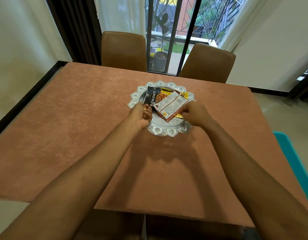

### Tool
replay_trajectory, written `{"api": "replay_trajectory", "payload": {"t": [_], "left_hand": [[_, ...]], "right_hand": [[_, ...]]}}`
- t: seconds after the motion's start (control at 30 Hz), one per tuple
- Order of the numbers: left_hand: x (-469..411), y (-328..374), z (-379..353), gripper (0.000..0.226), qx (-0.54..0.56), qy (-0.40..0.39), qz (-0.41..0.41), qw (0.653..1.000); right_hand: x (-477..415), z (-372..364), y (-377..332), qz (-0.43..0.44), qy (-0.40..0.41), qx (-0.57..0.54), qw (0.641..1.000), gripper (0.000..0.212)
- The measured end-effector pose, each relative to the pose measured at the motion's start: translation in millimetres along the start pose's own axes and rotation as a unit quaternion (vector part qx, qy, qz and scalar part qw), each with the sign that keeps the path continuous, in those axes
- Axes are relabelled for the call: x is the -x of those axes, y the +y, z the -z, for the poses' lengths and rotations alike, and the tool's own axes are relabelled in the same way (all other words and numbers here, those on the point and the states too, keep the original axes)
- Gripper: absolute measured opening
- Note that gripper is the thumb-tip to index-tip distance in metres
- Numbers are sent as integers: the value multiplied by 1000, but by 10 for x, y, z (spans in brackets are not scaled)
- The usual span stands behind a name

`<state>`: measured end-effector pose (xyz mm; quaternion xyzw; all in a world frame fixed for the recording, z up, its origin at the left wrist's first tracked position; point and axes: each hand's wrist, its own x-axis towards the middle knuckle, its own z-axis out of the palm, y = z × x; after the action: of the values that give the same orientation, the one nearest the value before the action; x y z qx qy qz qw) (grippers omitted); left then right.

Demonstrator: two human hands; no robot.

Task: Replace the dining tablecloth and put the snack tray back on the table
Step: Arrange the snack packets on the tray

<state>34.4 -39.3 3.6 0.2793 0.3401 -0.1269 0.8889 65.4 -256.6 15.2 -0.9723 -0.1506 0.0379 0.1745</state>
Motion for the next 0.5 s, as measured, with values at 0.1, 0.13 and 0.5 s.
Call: {"api": "replay_trajectory", "payload": {"t": [0.1, 0.13, 0.5], "left_hand": [[-14, -27, -27, 44, -40, -7, 13, 999], [-17, -31, -34, 43, -51, -4, 15, 999], [-49, -68, -47, 36, -109, -8, 15, 994]], "right_hand": [[70, -72, 28, 44, -72, 104, 991, 23], [82, -99, 9, 58, -79, 123, 988, 22], [139, -211, -195, 131, -141, 155, 969, 18]]}}
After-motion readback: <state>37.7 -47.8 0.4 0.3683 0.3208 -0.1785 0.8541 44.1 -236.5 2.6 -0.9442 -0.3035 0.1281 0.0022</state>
